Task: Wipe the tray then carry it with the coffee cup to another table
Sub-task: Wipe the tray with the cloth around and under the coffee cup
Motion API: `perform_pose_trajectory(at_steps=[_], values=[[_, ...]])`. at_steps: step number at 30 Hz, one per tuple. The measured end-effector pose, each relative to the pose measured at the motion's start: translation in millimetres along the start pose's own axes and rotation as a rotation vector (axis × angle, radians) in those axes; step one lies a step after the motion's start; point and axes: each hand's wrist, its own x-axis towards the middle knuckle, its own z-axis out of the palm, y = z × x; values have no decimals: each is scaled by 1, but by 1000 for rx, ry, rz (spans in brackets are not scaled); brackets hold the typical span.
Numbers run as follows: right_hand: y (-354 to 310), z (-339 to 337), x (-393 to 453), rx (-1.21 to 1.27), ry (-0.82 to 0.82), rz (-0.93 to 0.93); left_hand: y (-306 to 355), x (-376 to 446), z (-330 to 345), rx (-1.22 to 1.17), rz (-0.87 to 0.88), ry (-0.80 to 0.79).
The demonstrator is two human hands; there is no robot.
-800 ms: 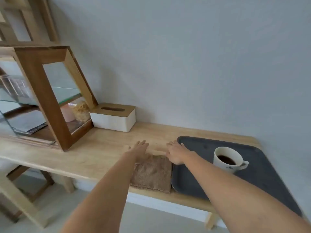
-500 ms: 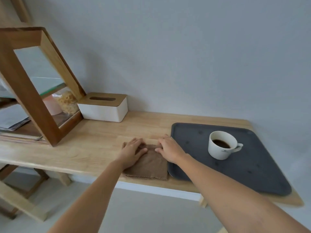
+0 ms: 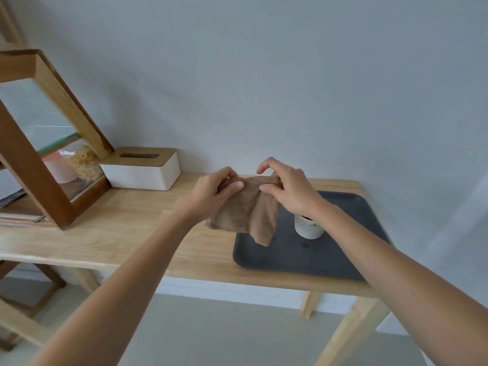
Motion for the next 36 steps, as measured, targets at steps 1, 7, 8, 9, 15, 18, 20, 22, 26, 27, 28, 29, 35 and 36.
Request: perform_pose_trajectory(at_steps=[1, 7, 8, 9, 15, 18, 20, 22, 26, 27, 28, 29, 35, 36], values=[[4, -5, -2, -10, -7, 10, 4, 4, 7, -8, -26, -13], [51, 22, -32, -293, -93, 63, -7, -18, 72, -5, -271, -62], [59, 33, -39, -380, -100, 35, -8, -28, 79, 7, -319, -22], [65, 43, -44, -450, -101, -8, -7, -39, 85, 2, -372, 15], [82, 91, -52, -370, -390, 52, -16, -104, 118, 22, -511, -11], [87, 107, -46, -382, -427, 140, -22, -108, 128, 38, -547, 13], [92, 113, -40, -407, -406, 138, -22, -105, 129, 33, -561, 18], [97, 118, -33, -451, -381, 137, -22, -104, 131, 46, -564, 23], [105, 125, -4, -495, -301, 239, -20, -105, 131, 67, -551, 19], [109, 126, 6, -514, -287, 273, -19, -105, 131, 68, -549, 14], [112, 126, 16, -532, -277, 308, -18, -105, 131, 69, -548, 7], [115, 126, 25, -545, -269, 349, -18, -106, 130, 70, -546, 0], [124, 132, 66, -566, -175, 625, -17, -103, 126, 95, -532, -84], [124, 134, 69, -572, -158, 643, -17, -102, 126, 102, -528, -105]])
